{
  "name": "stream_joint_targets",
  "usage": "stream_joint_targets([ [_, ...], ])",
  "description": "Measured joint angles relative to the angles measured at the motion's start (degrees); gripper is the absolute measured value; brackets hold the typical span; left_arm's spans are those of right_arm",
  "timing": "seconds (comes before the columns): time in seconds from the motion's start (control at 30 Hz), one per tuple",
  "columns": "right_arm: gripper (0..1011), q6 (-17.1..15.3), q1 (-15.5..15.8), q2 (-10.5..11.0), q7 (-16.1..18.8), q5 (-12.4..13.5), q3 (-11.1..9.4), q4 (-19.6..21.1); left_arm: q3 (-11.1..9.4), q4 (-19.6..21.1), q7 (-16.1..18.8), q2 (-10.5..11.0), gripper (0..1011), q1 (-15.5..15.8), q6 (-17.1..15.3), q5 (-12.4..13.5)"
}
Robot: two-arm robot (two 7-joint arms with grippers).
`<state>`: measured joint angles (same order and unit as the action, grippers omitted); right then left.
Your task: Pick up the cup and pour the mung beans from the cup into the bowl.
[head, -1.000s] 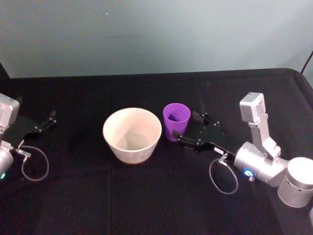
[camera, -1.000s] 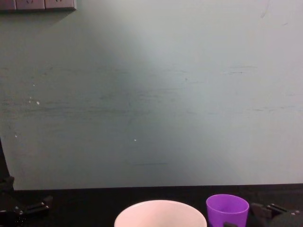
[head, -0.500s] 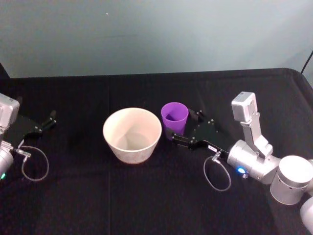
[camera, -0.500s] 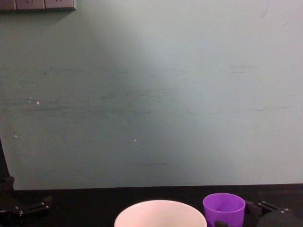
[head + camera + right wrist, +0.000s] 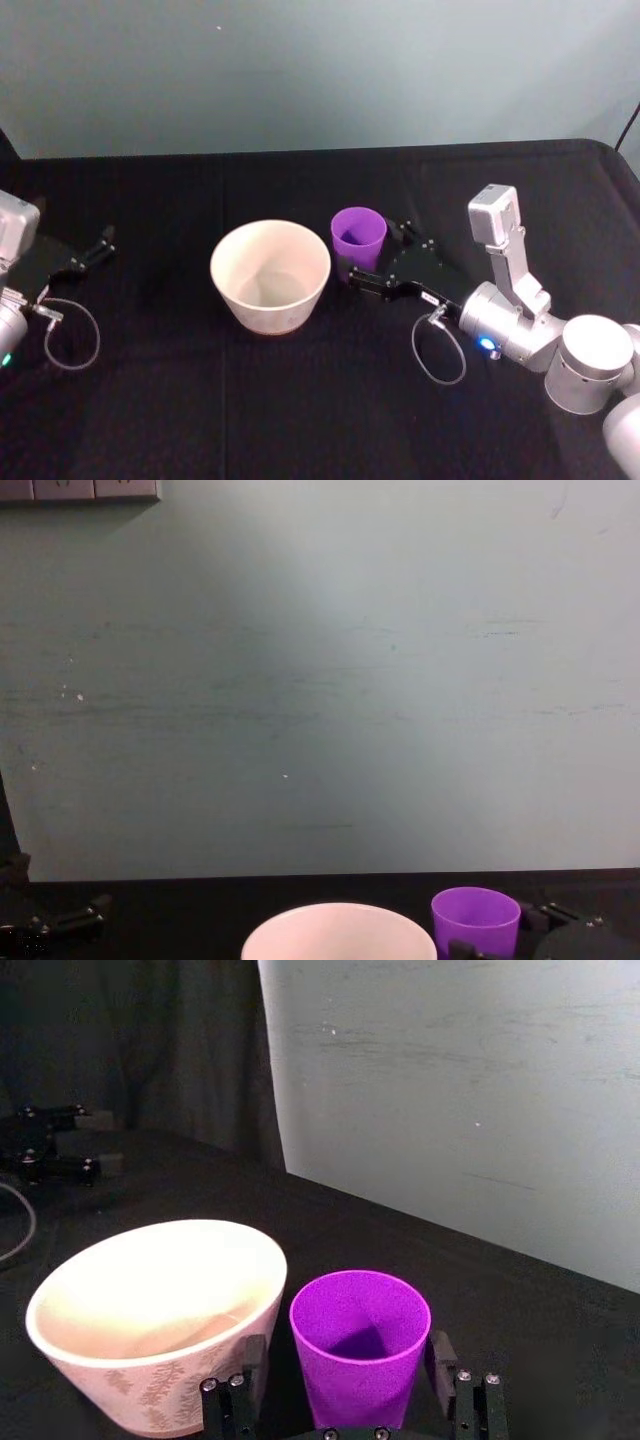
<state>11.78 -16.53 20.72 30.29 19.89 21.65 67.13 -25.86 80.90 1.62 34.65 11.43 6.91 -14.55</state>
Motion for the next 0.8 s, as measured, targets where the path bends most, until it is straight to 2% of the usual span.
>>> stream_joint_targets([
  [0.43, 1003, -0.7, -1.4, -1.6, -0.3, -0.5, -0.5, -1.9, 0.0, 0.0, 0.0, 0.0, 1000, 0.0, 0.0, 0.0],
  [0.8, 1003, -0.6, -2.0, -2.2, -0.1, -0.5, -0.9, -3.2, 0.0, 0.0, 0.0, 0.0, 1000, 0.0, 0.0, 0.0],
])
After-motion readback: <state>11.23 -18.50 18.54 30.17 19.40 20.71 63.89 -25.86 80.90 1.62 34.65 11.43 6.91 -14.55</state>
